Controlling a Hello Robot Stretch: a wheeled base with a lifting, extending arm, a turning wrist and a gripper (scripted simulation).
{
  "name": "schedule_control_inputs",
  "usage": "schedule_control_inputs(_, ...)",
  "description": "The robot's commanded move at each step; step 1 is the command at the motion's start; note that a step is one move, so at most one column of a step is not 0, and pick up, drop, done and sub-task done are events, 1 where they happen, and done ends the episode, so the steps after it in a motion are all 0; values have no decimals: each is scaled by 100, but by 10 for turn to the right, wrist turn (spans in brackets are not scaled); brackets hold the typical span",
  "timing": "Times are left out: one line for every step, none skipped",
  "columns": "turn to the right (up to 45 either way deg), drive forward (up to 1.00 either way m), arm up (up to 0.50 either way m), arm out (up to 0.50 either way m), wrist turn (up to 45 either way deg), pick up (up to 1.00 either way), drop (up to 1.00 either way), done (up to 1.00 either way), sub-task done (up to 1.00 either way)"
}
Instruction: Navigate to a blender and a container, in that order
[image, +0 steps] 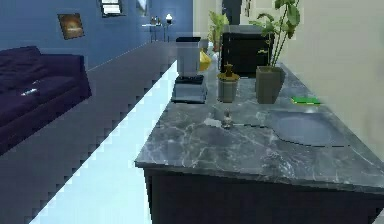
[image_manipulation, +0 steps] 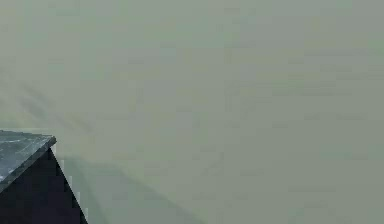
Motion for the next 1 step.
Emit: schedule_control_inputs(0, 0, 0, 0, 0, 0, 0, 0, 100)
